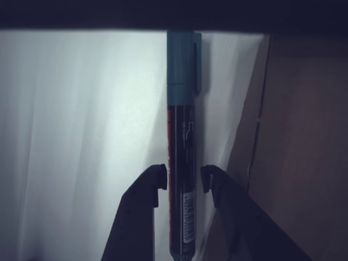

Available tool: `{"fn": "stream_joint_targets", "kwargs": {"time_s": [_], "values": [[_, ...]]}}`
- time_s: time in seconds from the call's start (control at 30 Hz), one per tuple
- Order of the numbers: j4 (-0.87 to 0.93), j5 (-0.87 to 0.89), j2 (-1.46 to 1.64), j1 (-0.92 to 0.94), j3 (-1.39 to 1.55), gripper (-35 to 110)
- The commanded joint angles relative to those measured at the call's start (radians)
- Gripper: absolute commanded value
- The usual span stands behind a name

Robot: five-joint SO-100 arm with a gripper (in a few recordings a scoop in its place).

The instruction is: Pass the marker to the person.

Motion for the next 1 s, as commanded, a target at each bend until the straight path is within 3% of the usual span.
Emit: {"fn": "stream_joint_targets", "kwargs": {"time_s": [0.0,0.23,0.5,0.77,0.97], "values": [[0.029,-0.049,-0.049,0.163,0.003,13],[0.025,-0.064,-0.052,0.167,0.003,13],[-0.359,-0.287,-0.127,0.213,0.002,14],[-0.341,-0.331,-0.120,0.218,0.017,14],[-0.161,-0.328,-0.057,0.196,0.060,14]]}}
